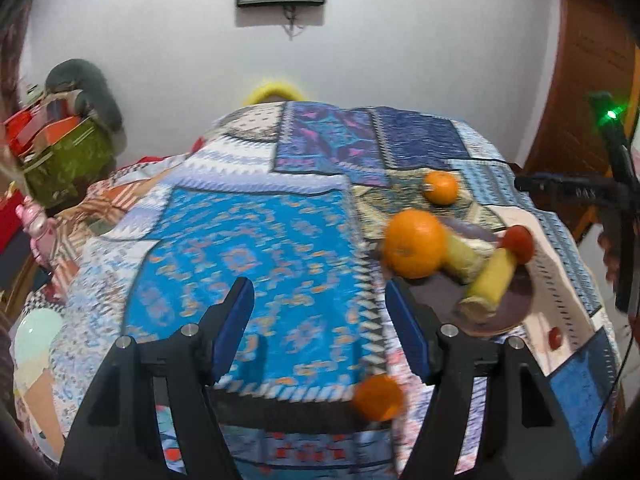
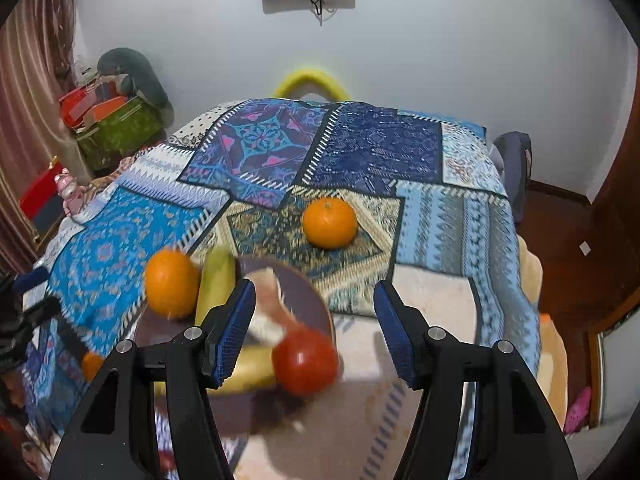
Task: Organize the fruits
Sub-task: 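Grasp a tangerine on the quilt with the right tool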
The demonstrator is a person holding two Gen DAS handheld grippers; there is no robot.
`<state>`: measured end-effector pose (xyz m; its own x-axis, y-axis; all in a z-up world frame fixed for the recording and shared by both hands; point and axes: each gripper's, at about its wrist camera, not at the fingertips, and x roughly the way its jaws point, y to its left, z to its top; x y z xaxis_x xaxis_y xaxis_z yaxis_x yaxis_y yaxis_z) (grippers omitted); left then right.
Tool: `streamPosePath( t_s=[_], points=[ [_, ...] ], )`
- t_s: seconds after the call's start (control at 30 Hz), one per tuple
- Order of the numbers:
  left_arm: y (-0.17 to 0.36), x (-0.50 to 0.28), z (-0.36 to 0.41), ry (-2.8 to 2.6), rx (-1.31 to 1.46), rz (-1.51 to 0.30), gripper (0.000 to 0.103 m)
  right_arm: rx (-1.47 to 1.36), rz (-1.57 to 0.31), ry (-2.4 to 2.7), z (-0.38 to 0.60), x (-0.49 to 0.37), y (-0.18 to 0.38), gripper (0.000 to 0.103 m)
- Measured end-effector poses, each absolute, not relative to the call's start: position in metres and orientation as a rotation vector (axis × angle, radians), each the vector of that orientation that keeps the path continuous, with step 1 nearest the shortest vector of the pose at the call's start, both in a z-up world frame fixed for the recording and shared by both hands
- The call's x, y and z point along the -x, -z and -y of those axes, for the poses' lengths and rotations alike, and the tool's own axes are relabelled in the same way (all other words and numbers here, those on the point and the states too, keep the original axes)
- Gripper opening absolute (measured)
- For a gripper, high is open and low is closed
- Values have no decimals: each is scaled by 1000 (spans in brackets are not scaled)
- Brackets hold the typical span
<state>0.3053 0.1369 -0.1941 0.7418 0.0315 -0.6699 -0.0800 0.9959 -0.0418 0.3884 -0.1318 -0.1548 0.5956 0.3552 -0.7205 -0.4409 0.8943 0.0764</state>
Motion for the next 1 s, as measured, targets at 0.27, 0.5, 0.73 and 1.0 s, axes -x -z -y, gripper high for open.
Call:
streamPosePath(
  t_s=[0.27,0.5,0.73,1.0],
  points=[
    [216,-285,-202,-160,101,-735,71,162,-915,-458,90,-456,177,60],
    [235,-289,-241,-211,170,-758,71,170,-1064,-406,70,-508,219,60],
    [241,-290,-244,-221,202,-755,71,189,-1175,-405,68,-535,228,60],
    [233,-287,-224,-209,137,-750,71,133,-1263,-438,68,-552,240,65]
  ],
)
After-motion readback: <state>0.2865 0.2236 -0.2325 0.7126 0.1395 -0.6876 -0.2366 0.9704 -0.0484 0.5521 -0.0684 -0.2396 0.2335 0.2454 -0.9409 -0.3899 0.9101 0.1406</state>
